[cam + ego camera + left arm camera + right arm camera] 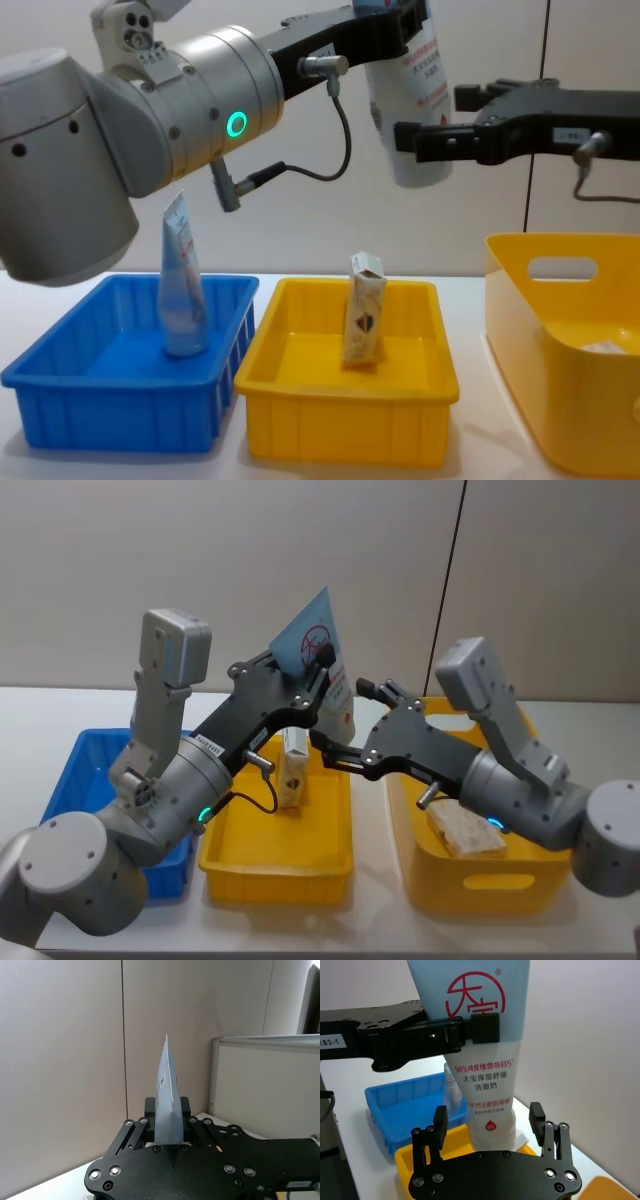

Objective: Bimanual collaborative sorting of washing and personal care products

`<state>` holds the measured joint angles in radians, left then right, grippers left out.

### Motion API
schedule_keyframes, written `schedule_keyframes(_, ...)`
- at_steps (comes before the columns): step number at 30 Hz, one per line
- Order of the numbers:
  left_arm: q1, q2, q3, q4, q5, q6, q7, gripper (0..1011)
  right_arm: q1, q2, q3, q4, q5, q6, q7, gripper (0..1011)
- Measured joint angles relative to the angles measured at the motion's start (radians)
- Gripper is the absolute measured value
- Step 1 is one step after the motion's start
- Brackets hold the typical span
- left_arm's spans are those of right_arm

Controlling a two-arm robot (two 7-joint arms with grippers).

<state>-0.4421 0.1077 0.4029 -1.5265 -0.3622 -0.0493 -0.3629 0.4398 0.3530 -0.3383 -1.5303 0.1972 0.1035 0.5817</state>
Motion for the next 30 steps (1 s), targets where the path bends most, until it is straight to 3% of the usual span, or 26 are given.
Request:
schedule_keyframes(7,0.0,0.0,0.001,-0.001,-0.001,0.0,-0.001,241,0.056,-0.016,-0.025,0.062,0.006,-0.003,0.028,869)
schedule_keyframes(16,0.0,0.0,0.001,-0.001,-0.001,0.0,-0.002,242,0.107,-0.032,-0.052,0.118,0.011,-0.012,0.048,582)
schedule_keyframes(22,0.0,0.0,0.001,-0.001,-0.001,0.0,-0.002,388,0.125,-0.036,-0.064,0.136,0.013,-0.014,0.05,393)
schedule_keyframes(30,0.0,0.0,0.001,-0.001,-0.001,0.0,-0.002,669,0.135,-0.037,-0.072,0.143,0.014,-0.01,0.039,241)
